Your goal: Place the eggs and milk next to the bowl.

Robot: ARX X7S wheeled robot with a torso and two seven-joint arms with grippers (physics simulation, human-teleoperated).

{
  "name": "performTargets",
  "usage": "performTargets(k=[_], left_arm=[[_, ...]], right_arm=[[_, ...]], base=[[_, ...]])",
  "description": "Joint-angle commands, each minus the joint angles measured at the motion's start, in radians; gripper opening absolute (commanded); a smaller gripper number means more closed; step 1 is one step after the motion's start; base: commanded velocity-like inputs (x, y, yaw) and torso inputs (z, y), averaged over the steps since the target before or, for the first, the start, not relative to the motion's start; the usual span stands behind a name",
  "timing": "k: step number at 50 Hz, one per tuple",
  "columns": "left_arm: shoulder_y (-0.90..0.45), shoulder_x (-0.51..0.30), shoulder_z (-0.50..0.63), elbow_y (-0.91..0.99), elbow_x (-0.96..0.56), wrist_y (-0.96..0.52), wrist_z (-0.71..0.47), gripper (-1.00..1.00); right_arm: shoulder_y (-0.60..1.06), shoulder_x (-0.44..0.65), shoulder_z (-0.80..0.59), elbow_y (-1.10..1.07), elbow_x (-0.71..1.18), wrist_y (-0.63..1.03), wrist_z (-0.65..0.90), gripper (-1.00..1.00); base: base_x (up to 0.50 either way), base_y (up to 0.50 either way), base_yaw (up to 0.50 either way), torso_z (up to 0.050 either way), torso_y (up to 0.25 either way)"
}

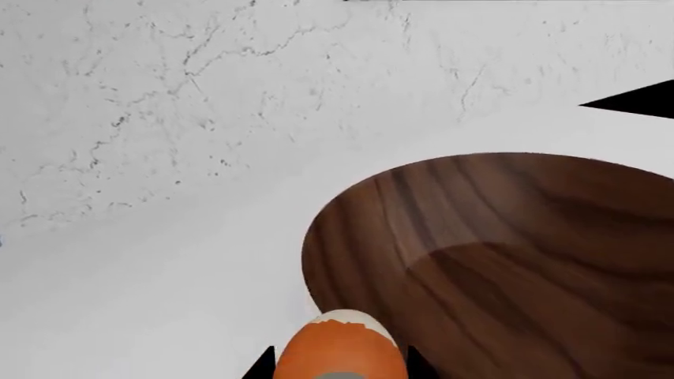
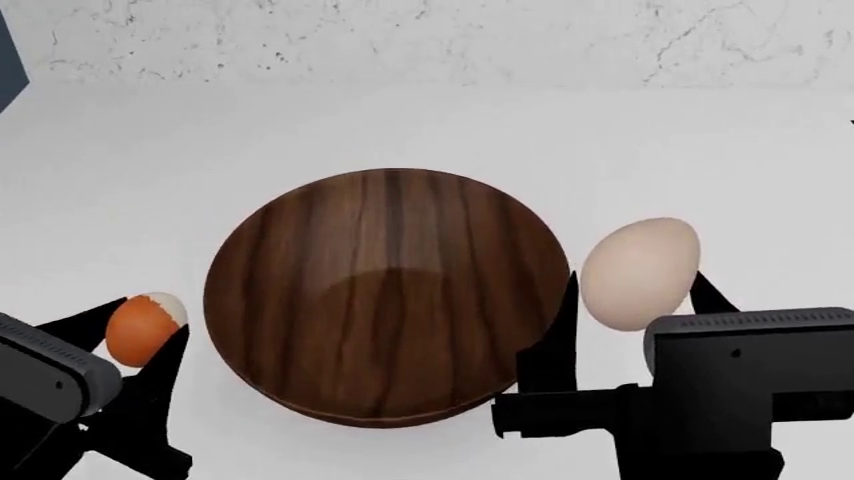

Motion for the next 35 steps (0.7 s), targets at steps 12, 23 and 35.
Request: performTargets(k=[12, 23, 35], left_arm=[[0.0, 0.014, 0.055, -0.065, 0.017, 0.014, 0.022, -1.0], [0.007, 0.022, 0.071, -0.091, 0.033, 0.033, 0.032, -1.0], [0.014, 0.032, 0.091, -0.113, 0.051, 0.05, 0.042, -1.0]], right_arm=[[0.011, 0.006, -0.006, 0.002, -0.023, 0.011, -0.011, -1.0], [0.011, 0.008, -0.009, -0.001, -0.021, 0.012, -0.006, -1.0], [0.01, 0.01, -0.011, -0.001, -0.019, 0.011, -0.003, -1.0]], base=[[0.0, 0.0, 0.0, 0.0, 0.0], [0.0, 0.0, 0.0, 0.0, 0.0], [0.0, 0.0, 0.0, 0.0, 0.0]])
